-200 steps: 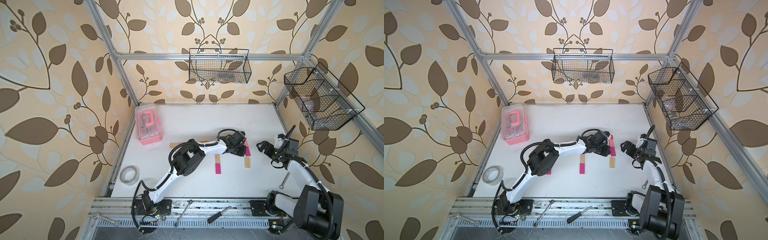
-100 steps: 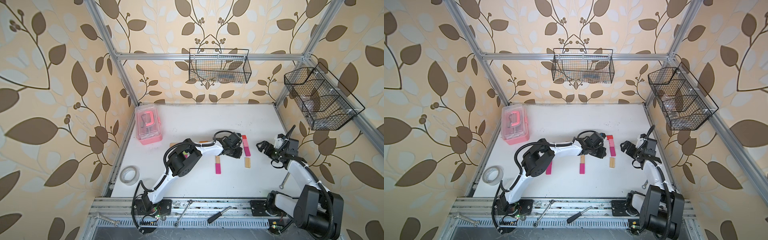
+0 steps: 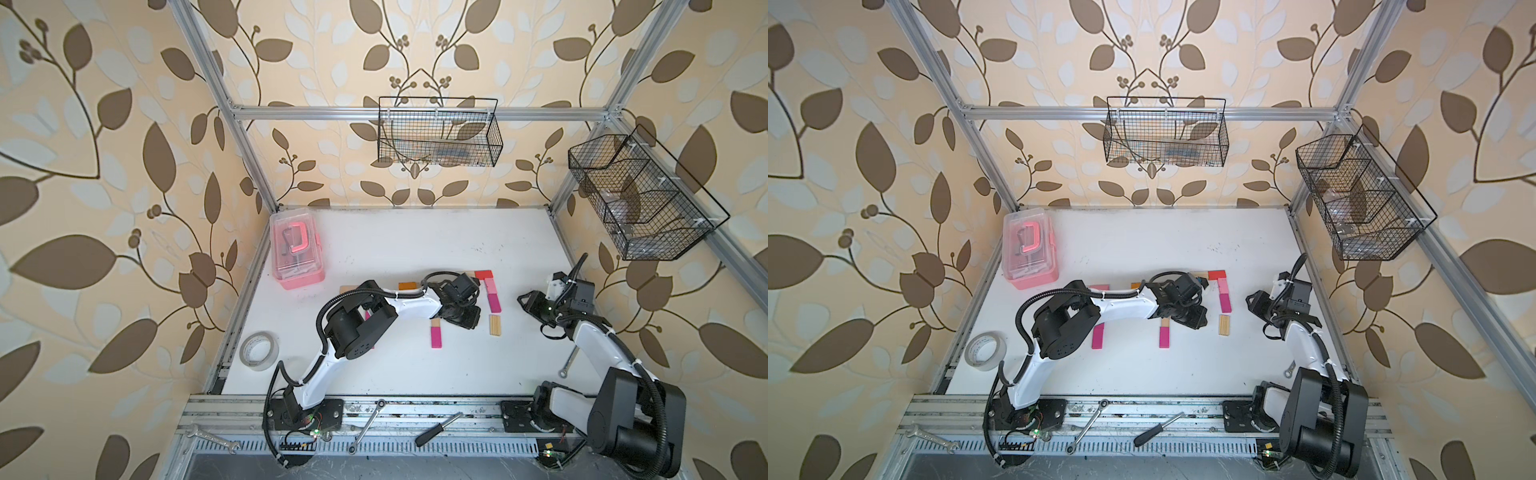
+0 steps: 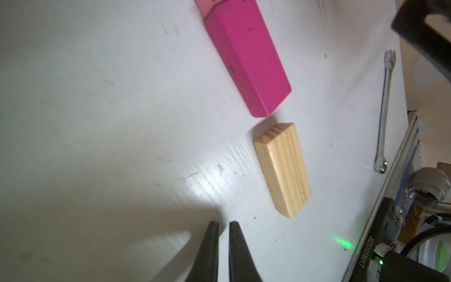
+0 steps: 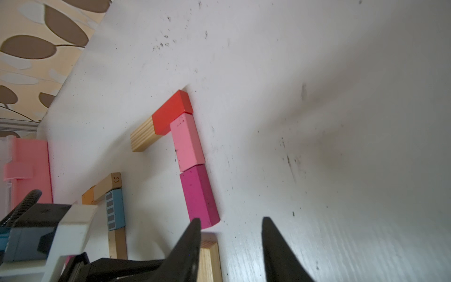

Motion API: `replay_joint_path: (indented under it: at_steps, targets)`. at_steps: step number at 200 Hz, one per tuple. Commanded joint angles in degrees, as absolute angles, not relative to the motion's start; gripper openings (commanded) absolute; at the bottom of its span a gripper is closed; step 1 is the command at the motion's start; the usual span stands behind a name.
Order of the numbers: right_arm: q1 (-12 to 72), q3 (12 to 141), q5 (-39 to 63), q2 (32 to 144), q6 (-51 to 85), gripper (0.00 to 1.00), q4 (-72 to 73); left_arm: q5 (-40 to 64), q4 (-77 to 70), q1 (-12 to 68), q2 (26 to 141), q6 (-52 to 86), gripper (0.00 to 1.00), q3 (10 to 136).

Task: Assemble the number 7 with building blocks
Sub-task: Assemble the building block at the center of the board.

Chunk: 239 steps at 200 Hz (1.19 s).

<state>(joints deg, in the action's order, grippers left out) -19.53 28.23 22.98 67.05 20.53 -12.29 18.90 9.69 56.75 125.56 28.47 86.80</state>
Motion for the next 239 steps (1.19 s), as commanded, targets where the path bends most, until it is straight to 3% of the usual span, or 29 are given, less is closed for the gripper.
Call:
replay_joint_path:
  at_steps: [1, 30, 44, 165, 239]
  targets:
    - [-17.6, 25.9, 24.6, 68.6, 21.9, 0.33, -12.2, 21.2, 9.0, 57.7, 123.8, 28.1, 0.12, 86.4]
    - [-13.7, 24.1, 22.5, 68.5, 23.8, 0.18, -11.9, 21.3, 8.3, 58.6, 123.8, 28.4, 0.12, 86.5]
    - [-12.3, 23.5, 21.8, 68.2, 25.0, 0.16, -12.0, 21.7, 8.2, 58.8, 124.2, 28.6, 0.12, 86.7]
    - [-9.4, 22.4, 18.4, 64.4, 27.1, 0.16, -14.4, 23.5, 6.5, 59.0, 127.8, 28.2, 0.11, 91.0]
    - [-9.0, 22.4, 16.8, 64.8, 28.0, 0.06, -14.9, 24.0, 7.3, 59.0, 130.3, 27.5, 0.1, 94.8]
